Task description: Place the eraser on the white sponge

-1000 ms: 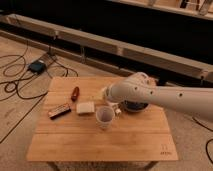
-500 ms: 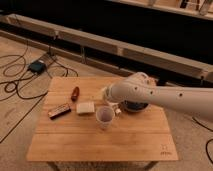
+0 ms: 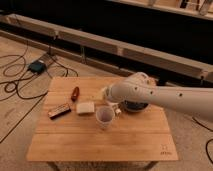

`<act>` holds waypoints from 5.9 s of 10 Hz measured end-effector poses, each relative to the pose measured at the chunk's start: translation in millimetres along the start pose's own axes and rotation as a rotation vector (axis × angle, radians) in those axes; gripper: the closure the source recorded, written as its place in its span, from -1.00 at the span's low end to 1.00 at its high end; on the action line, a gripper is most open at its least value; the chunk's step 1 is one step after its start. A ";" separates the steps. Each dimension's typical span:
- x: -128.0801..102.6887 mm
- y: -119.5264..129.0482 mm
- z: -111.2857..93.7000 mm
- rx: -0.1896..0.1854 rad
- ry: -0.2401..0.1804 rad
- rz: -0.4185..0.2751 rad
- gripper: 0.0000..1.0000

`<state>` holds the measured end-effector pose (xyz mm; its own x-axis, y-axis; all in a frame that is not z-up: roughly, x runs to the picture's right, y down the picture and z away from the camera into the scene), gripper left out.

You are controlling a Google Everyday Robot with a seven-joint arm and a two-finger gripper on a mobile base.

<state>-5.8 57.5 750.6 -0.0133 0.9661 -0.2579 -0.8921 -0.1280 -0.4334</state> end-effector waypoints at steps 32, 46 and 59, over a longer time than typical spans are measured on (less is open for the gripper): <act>-46.0 106.9 92.0 -0.031 0.336 -0.775 -0.42; -22.0 121.6 162.3 -0.010 0.430 -1.079 -0.42; 31.1 163.4 221.3 -0.021 0.586 -1.575 -0.42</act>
<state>-251.9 116.3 862.8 0.9874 -0.0607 0.1461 0.1346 0.8078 -0.5739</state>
